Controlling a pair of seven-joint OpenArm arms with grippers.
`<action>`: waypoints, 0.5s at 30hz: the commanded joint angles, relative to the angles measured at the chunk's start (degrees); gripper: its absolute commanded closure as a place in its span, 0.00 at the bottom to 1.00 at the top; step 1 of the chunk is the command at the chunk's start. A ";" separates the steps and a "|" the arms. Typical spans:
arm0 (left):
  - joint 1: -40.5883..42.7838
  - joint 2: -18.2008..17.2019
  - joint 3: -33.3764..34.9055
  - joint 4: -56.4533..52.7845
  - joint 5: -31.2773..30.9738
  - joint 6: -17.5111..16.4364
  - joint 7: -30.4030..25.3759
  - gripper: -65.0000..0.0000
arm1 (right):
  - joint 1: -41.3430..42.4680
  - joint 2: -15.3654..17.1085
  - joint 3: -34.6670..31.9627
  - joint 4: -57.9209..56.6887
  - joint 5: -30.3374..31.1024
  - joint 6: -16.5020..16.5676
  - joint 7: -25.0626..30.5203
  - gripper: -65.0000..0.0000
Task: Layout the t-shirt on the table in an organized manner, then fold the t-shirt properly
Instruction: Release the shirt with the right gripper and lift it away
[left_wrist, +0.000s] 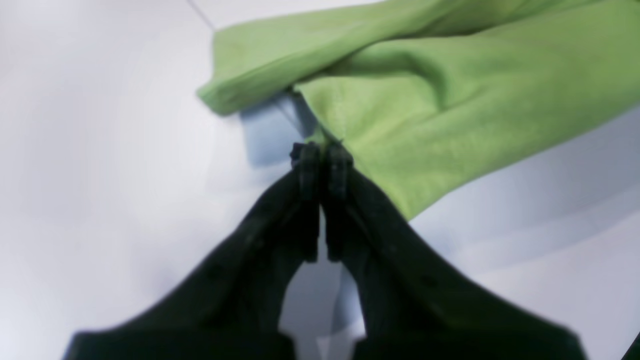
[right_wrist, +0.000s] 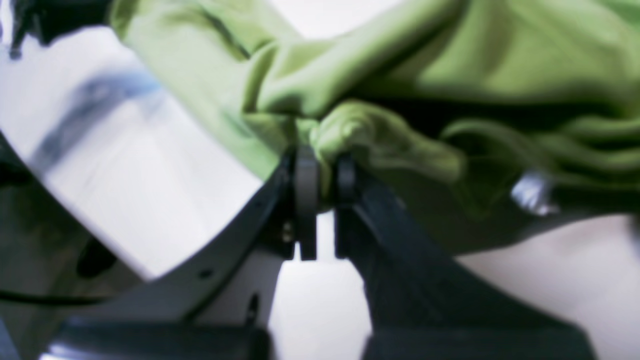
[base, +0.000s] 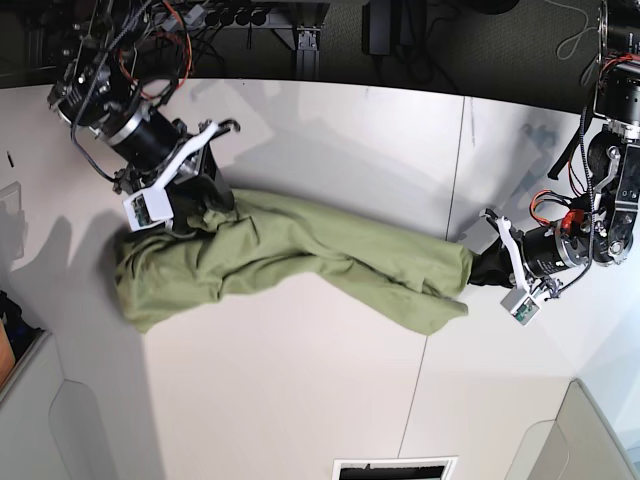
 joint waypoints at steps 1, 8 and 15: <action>-1.01 -1.29 -1.40 0.74 -0.50 0.16 -0.15 1.00 | -1.11 0.31 0.17 3.23 0.98 0.11 1.49 1.00; -0.96 -1.95 -1.86 0.72 -2.45 0.16 3.72 1.00 | -5.66 0.31 0.17 7.76 -0.90 -0.02 0.39 0.41; -0.15 -1.95 -1.86 0.68 -2.40 0.16 5.90 1.00 | -6.80 0.31 5.64 7.48 -1.40 -3.02 -1.62 0.39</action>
